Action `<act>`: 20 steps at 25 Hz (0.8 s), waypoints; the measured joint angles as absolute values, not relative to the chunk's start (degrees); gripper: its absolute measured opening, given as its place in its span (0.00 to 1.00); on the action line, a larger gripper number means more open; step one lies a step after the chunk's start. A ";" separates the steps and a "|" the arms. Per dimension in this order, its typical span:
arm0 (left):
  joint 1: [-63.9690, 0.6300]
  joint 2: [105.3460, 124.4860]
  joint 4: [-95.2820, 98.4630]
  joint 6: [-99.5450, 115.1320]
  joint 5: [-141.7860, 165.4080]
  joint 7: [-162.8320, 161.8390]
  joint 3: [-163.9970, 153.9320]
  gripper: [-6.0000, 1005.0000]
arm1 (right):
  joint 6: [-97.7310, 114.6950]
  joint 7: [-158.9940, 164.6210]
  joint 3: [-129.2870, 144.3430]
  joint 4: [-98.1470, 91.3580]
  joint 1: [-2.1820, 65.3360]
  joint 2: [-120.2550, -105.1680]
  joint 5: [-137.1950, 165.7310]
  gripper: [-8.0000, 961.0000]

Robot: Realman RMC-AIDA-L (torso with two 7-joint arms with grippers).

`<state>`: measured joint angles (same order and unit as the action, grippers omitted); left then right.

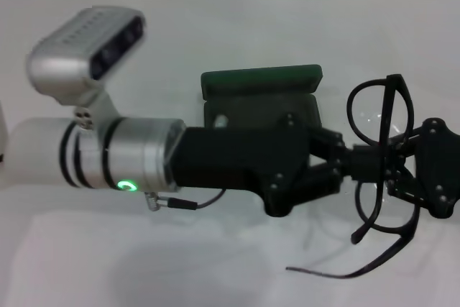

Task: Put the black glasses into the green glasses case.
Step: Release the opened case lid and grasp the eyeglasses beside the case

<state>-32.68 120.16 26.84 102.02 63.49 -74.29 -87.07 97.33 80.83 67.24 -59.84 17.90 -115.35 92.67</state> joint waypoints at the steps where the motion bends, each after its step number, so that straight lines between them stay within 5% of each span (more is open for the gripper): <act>1: -32.34 120.00 27.00 103.06 62.65 -74.09 -86.93 0.06 | 97.32 82.59 66.77 -60.62 18.06 -115.33 94.02 0.11; 20: -27.24 118.77 26.72 106.80 61.25 -71.90 -82.42 0.06 | 108.24 137.90 68.71 -83.61 34.96 -115.57 138.99 0.11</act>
<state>-27.24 118.77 26.72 106.80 61.25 -71.90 -82.42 108.24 137.90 68.71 -83.61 34.96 -115.57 138.99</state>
